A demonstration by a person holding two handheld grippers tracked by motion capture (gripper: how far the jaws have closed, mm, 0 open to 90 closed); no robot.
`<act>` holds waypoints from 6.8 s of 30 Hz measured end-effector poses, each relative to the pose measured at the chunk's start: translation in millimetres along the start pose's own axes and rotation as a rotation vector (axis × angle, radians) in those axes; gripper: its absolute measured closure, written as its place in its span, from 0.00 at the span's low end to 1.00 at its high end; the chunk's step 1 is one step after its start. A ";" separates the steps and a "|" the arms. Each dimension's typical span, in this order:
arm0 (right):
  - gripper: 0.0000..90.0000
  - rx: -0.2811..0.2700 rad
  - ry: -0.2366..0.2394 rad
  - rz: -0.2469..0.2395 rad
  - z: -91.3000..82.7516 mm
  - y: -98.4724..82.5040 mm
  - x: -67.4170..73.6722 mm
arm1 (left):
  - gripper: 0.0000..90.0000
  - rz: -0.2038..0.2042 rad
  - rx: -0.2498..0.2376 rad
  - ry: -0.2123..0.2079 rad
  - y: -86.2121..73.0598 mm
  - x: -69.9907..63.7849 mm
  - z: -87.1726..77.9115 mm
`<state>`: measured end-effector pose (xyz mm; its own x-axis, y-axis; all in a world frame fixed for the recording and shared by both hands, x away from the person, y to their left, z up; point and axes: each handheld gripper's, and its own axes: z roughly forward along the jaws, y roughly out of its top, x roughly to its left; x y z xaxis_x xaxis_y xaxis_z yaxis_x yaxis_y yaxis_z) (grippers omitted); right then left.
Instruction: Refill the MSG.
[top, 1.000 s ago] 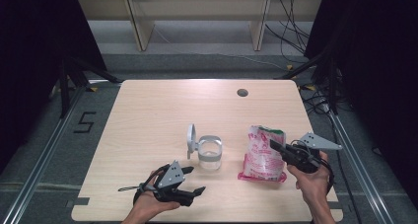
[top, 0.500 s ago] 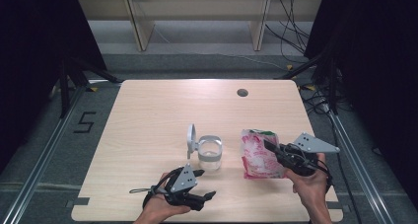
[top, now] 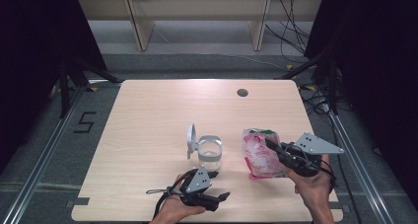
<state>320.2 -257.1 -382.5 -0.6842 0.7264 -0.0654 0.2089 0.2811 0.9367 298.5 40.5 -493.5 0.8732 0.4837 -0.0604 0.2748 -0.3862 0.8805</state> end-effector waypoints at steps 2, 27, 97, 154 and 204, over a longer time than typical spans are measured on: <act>1.00 -0.003 0.010 -0.007 1.0 1.1 1.7 | 0.30 -0.001 -0.002 0.002 0.8 0.5 4.7; 1.00 -0.059 0.020 -0.018 -3.7 21.8 10.8 | 0.29 -0.016 -0.032 0.044 9.9 -15.5 44.6; 1.00 -0.043 0.063 -0.071 85.4 65.8 37.6 | 0.81 -0.215 -0.279 0.119 22.1 -19.0 91.1; 1.00 0.021 0.104 -0.140 119.1 71.1 54.1 | 0.82 -0.225 -0.338 0.085 28.5 -9.2 100.1; 1.00 0.018 0.111 -0.145 122.4 71.7 60.7 | 0.83 -0.188 -0.352 0.081 29.5 -10.1 99.0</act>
<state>379.2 -116.1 -361.4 -0.7807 0.6042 -0.1598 0.1145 0.3897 0.9138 337.7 -53.6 -513.5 0.7826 0.5859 -0.2106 0.2595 0.0006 0.9658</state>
